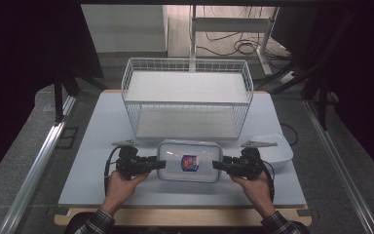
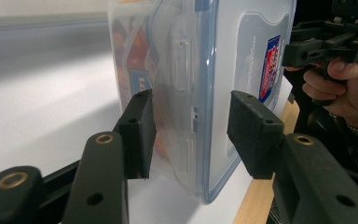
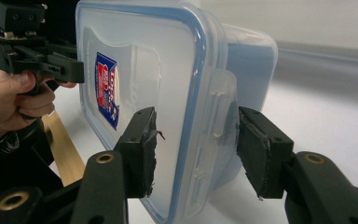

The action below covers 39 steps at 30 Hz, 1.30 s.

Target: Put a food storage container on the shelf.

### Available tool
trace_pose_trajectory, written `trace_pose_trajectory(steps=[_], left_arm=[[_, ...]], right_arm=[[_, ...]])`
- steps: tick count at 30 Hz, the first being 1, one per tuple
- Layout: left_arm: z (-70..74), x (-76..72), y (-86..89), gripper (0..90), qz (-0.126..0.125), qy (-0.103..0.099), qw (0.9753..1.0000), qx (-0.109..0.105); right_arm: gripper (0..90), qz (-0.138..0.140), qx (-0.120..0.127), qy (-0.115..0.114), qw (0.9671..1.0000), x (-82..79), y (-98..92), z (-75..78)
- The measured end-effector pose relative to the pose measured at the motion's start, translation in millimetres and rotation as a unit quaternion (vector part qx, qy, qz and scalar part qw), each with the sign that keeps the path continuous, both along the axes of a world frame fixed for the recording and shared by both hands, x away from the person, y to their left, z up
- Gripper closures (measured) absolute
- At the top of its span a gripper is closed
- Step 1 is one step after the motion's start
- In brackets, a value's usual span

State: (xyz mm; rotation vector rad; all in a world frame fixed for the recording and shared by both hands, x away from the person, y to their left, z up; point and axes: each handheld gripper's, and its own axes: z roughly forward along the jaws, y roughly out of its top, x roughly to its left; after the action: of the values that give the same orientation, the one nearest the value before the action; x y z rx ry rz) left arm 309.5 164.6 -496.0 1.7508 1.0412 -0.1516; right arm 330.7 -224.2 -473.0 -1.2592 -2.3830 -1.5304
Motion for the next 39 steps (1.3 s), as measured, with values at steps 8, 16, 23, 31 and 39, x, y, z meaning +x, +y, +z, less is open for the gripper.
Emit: trace_pose_trajectory(steps=[8, 16, 23, 31, 39], left_arm=[[21.2, -2.0, -0.3, 52.0, 0.009, -0.037, 0.9993, 0.005], [38.5, -2.8, 2.3, 52.0, 0.017, -0.063, 0.9979, 0.005], [60.4, 2.0, 4.2, 52.0, 0.022, -0.088, 0.9959, 0.009], [86.3, 14.9, 4.7, 51.9, 0.022, -0.111, 0.9935, 0.009], [110.3, 27.2, 7.2, 51.9, 0.023, -0.129, 0.9914, 0.007]], right_arm=[[49.2, 0.003, 0.009, -0.040, 0.9992, 2.4, 0.3, 20.6], [49.0, 0.011, 0.007, -0.069, 0.9975, 6.8, 4.1, 41.6], [49.0, 0.014, 0.008, -0.088, 0.9960, 12.1, 6.4, 59.3], [49.0, 0.010, 0.013, -0.112, 0.9936, 21.7, 6.6, 84.5], [49.0, 0.007, 0.013, -0.134, 0.9909, 32.2, 9.2, 108.5]])
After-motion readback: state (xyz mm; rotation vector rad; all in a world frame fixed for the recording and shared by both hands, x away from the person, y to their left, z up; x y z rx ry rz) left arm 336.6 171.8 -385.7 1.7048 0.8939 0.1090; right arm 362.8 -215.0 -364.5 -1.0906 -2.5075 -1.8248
